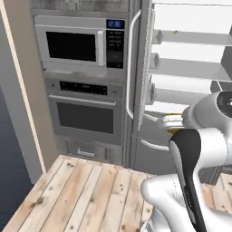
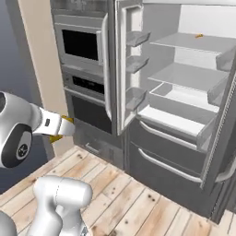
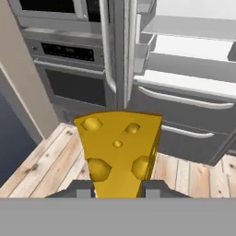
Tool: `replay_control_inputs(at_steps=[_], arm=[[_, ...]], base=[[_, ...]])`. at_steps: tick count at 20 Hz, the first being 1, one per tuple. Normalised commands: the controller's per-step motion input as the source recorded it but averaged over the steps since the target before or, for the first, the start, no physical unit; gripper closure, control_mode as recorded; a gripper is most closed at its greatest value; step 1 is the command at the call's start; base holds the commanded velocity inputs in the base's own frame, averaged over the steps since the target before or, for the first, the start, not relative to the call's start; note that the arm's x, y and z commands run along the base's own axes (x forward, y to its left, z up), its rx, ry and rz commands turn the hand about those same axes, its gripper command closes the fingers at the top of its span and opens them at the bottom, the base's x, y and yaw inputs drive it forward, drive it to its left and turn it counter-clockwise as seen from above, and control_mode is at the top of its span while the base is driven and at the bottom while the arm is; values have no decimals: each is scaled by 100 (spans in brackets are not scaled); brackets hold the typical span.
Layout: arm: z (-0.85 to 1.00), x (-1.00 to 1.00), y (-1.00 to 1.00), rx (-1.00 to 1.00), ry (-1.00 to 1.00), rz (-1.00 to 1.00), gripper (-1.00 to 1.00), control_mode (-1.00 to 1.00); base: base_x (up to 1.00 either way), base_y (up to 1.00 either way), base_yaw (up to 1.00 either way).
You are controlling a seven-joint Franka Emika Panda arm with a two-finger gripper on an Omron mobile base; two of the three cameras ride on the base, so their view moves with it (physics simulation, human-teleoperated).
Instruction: Pick the cheese from the fridge and the cheese grater from the cabinet and place them next to the salad bowl.
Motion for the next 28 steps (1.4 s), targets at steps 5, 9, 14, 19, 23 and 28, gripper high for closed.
replay_control_inputs(at_steps=[5,9,14,19,23,28], arm=[[0,0,0,0,0,0,100,100],[0,0,0,0,0,0,100,100],[0,0,0,0,0,0,100,100],[0,0,0,0,0,0,100,100],[0,0,0,0,0,0,100,100],[0,0,0,0,0,0,100,100]], base=[[-31,54,60],[1,65,81],[-17,19,73],[-51,-1,62],[-58,-23,45],[-71,0,43]])
